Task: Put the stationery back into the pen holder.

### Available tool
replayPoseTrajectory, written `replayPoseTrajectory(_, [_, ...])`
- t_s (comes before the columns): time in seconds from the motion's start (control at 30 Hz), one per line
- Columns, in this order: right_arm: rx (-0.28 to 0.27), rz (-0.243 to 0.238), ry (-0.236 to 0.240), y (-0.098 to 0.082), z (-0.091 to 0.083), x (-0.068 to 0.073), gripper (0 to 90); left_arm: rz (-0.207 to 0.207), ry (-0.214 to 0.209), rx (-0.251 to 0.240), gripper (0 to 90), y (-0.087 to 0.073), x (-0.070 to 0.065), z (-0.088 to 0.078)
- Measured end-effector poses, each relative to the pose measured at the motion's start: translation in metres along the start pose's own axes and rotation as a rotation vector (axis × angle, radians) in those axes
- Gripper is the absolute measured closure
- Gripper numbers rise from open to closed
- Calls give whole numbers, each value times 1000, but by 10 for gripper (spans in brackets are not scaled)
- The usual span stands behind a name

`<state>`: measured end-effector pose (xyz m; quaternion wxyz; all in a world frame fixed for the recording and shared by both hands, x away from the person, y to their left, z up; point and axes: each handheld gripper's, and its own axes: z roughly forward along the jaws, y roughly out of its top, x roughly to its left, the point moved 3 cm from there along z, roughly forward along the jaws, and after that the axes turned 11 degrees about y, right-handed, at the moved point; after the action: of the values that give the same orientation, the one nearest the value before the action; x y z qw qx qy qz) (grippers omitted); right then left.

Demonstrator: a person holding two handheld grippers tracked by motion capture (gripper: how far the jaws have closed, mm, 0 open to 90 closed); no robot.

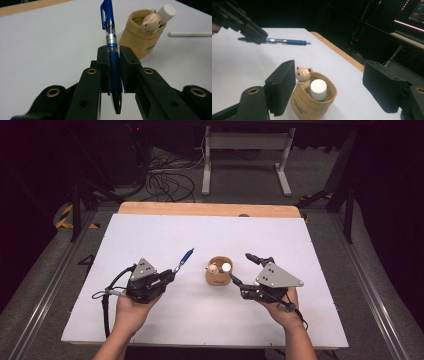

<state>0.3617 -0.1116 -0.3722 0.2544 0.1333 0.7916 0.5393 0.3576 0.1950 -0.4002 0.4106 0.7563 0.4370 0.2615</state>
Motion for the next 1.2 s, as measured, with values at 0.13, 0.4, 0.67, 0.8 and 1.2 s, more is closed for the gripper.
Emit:
replayPoseTrajectory(0.13, [1,-15,-14,0,1,0,291,15,-22,-13,791,13,-6,1])
replayPoseTrajectory(0.4, [15,-84,-43,1,5,3,309,24,-94,-24,791,32,-19,7])
replayPoseTrajectory(0.67, [31,-210,-72,1,7,6,350,71,-126,-30,792,46,-34,11])
replayPoseTrajectory(0.8, [26,-261,-85,1,7,7,382,91,-136,-30,791,52,-41,13])
replayPoseTrajectory(1.2, [89,-376,-139,-2,12,10,494,130,-190,-6,792,63,-62,20])
